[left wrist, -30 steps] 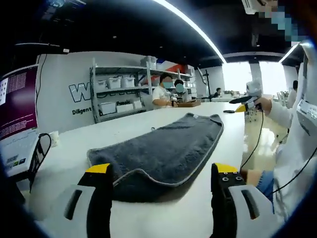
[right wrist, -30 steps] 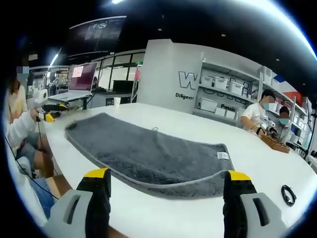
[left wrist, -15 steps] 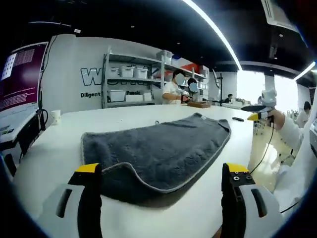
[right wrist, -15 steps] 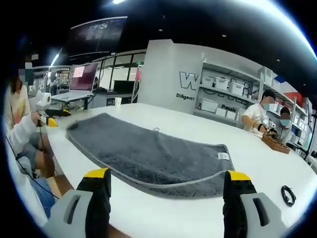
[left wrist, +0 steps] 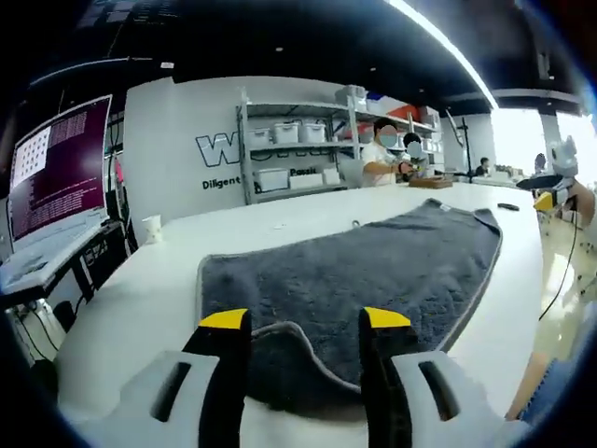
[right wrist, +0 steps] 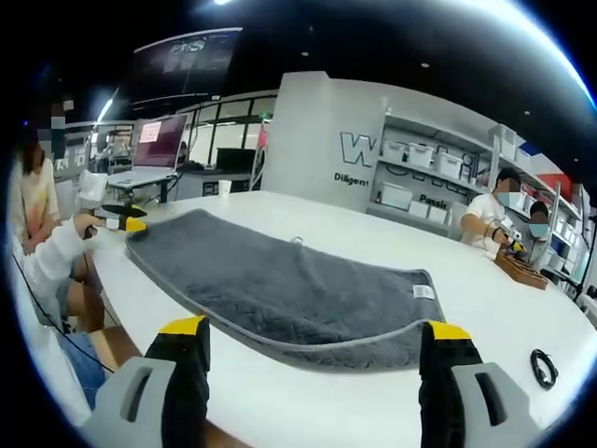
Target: Open the folded towel by lifting each exposed corner and separating the folded layers until the towel lies flat within the target outline without major curled edges
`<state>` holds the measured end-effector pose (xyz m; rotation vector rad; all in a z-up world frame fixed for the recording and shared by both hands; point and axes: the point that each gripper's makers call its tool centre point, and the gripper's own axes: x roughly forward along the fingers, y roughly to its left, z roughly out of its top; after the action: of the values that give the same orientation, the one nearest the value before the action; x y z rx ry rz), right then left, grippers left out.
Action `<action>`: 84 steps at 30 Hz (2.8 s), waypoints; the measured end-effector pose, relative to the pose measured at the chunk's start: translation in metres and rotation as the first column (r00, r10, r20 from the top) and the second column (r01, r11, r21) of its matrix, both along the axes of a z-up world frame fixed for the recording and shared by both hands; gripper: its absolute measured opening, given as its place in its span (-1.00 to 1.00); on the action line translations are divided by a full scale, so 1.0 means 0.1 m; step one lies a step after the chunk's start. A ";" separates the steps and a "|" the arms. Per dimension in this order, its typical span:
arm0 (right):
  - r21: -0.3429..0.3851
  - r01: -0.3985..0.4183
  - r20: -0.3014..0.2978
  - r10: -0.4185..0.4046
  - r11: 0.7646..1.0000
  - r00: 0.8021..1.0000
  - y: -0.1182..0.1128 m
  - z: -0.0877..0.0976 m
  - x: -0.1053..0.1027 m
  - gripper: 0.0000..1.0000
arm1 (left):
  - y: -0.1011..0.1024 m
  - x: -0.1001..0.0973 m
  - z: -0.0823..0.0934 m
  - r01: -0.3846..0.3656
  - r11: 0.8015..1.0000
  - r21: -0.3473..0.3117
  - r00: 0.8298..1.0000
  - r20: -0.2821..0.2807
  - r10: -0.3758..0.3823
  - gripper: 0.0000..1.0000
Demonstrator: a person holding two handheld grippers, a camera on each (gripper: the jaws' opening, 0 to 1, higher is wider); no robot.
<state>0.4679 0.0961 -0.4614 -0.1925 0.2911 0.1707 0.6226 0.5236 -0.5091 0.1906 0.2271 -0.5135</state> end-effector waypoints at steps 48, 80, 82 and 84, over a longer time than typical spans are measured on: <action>0.017 -0.001 -0.013 0.001 1.000 1.000 0.04 -0.09 -0.01 0.84 | 0.73 -0.66 -0.08 -0.230 0.973 -0.038 0.973 -0.027 0.229 -0.97; -0.170 -0.010 -0.159 -0.018 0.985 0.987 -0.92 -0.22 0.38 0.66 | 0.05 -0.85 0.39 0.050 0.989 -0.141 0.998 -0.029 -0.054 0.98; -0.164 -0.017 -0.172 -0.012 0.986 0.985 -0.94 -0.25 0.41 0.67 | 0.04 -0.85 0.38 0.052 0.990 -0.134 0.998 -0.034 -0.057 0.99; -0.129 -0.039 -0.188 0.014 0.991 0.982 -0.99 -0.28 0.52 0.65 | -0.01 -0.88 0.36 0.066 0.991 -0.113 0.997 -0.036 -0.071 0.99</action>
<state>0.5202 -0.0032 -0.4893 -0.3124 0.4878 0.1969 0.5350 0.5228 -0.4728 0.0788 0.2311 -0.5972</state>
